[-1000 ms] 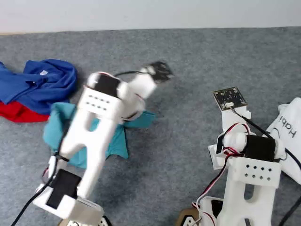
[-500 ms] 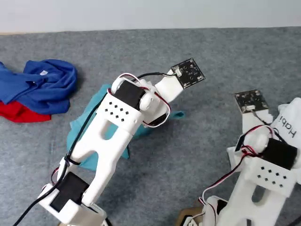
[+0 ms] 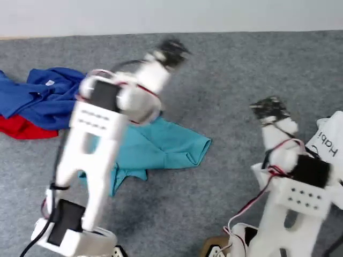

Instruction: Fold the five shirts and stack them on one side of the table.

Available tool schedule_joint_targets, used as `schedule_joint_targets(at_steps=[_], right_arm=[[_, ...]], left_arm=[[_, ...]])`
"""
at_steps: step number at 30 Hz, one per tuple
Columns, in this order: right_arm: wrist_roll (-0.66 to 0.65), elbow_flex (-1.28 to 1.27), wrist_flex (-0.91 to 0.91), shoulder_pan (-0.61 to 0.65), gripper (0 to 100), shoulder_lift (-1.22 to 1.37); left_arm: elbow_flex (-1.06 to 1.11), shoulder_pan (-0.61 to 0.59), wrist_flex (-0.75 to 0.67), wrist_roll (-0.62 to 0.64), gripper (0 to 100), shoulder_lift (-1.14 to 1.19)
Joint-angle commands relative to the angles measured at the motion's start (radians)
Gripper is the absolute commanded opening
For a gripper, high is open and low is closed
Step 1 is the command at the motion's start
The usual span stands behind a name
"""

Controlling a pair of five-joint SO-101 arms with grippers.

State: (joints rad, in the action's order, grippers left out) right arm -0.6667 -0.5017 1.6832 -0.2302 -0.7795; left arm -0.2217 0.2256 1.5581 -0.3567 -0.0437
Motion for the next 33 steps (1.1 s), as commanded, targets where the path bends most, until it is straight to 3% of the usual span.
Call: schedule_joint_targets(at_steps=[1, 7, 12, 17, 33], right_arm=[[-0.008, 0.037, 0.021, 0.157, 0.9, 0.073], [0.006, 0.055, -0.012, 0.355, 11.3, 0.255], [0.163, 0.186, -0.033, 0.476, 22.2, 0.466], [0.199, 0.345, -0.021, 0.605, 22.8, 0.702], [0.265, 0.747, -0.022, 0.743, 22.9, 1.150]], left_arm=[[-0.033, -0.195, 0.043, 0.005, 18, -0.048], [-0.030, -0.500, 0.114, 0.003, 18, -0.046], [0.028, -0.672, 0.123, 0.003, 18, -0.054], [0.056, -0.801, 0.124, 0.008, 18, -0.055], [0.056, -0.844, 0.117, 0.009, 18, -0.055]])
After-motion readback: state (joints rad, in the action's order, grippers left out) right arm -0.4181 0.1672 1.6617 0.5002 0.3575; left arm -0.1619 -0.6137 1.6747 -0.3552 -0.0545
